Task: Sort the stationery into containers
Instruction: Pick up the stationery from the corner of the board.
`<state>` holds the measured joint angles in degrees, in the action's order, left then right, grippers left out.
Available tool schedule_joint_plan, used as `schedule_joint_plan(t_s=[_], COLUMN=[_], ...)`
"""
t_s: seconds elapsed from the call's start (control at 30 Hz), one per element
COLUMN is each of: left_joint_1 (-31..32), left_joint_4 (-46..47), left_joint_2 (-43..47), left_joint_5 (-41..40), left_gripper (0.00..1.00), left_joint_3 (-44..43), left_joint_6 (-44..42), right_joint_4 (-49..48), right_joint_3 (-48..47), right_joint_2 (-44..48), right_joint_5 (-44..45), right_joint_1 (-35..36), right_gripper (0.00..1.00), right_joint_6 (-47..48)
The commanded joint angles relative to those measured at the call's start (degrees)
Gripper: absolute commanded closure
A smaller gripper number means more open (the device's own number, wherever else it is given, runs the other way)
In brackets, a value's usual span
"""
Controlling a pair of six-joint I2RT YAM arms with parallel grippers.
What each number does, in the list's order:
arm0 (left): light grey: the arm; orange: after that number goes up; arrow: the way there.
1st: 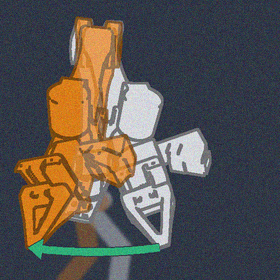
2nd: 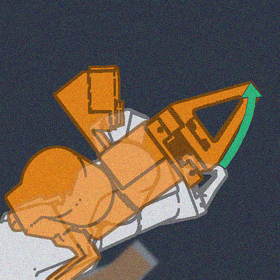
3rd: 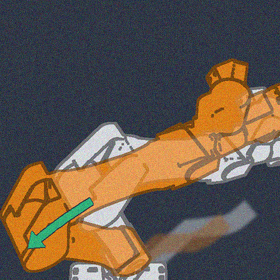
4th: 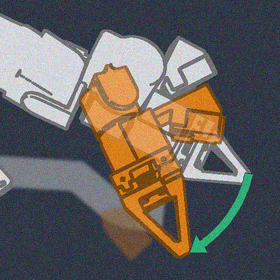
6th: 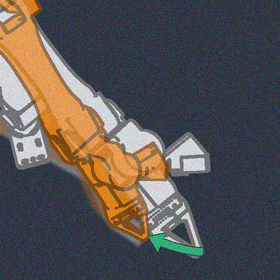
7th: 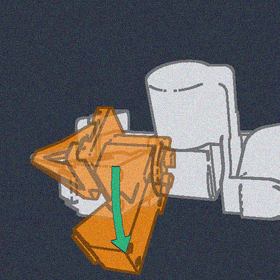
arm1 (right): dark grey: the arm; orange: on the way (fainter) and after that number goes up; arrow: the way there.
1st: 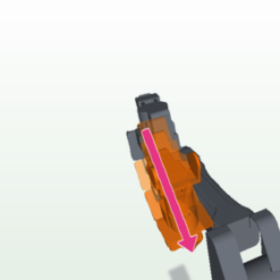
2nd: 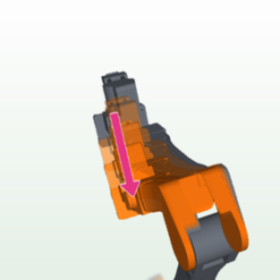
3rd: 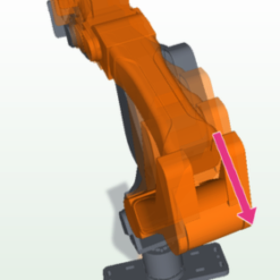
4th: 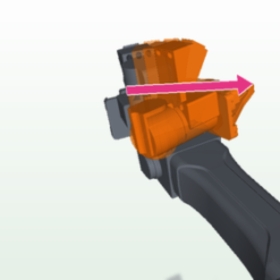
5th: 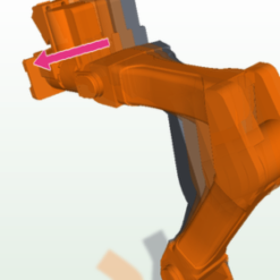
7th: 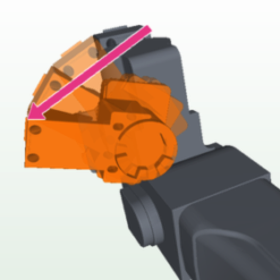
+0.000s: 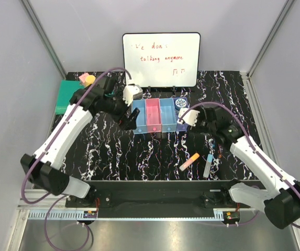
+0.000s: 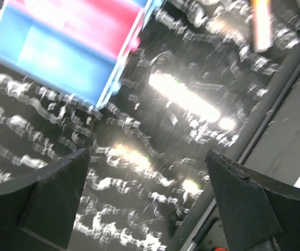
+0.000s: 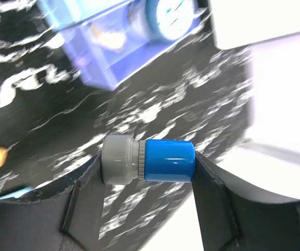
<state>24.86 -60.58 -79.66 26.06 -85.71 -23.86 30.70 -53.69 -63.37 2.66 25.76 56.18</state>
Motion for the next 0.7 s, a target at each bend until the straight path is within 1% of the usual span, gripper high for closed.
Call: schedule_joint_plan(t_s=[0.0,0.07,0.13,0.2,0.27,0.3,0.33,0.47,0.5,0.57,0.63,0.67], left_joint_1=[0.19,0.27,0.19,0.19,0.27,0.27,0.27,0.19,0.19,0.19,0.10,-0.08], left_joint_4=[0.28,0.28,0.54,1.94,3.79,5.37,5.64,7.48,8.45,9.42,10.47,10.74], left_joint_2=[-6.29,-8.49,-11.82,-14.90,-17.36,-18.16,-18.86,-20.45,-20.36,-20.36,-20.27,-20.27], left_joint_5=[12.51,16.19,20.05,22.70,25.42,25.96,26.58,30.00,30.27,30.80,31.59,32.55], left_gripper=[0.01,0.01,0.01,0.01,0.01,0.01,0.01,0.01,0.01,0.01,0.01,0.01], left_joint_3=[-8.84,-12.71,-16.22,-18.25,-20.28,-20.98,-22.55,-24.06,-23.89,-23.27,-22.40,-22.22], left_joint_6=[6.61,8.12,10.84,13.99,16.46,18.82,19.37,19.73,19.55,19.20,18.94,18.85], right_joint_4=[-13.62,-15.66,-20.05,-25.30,-27.87,-30.06,-32.17,-38.77,-40.18,-39.58,-39.14,-38.70], right_joint_3=[0.08,-0.45,-0.10,0.60,1.22,1.57,2.27,5.43,5.87,5.79,5.53,5.44], right_joint_2=[1.85,1.76,1.76,2.11,2.29,2.64,2.99,6.32,6.94,7.73,8.79,9.58], right_joint_5=[7.09,8.24,10.08,11.75,12.55,13.33,13.69,12.91,12.73,12.99,14.22,14.31], right_joint_1=[4.12,5.79,7.36,8.51,10.26,10.89,11.50,15.01,15.54,16.86,20.02,21.34], right_gripper=[0.69,0.69,0.69,0.70,0.69,0.69,0.70,0.76,0.76,0.79,0.81,0.84], right_joint_6=[9.29,10.95,12.80,15.26,17.19,17.81,18.52,22.47,22.57,22.30,21.60,21.08])
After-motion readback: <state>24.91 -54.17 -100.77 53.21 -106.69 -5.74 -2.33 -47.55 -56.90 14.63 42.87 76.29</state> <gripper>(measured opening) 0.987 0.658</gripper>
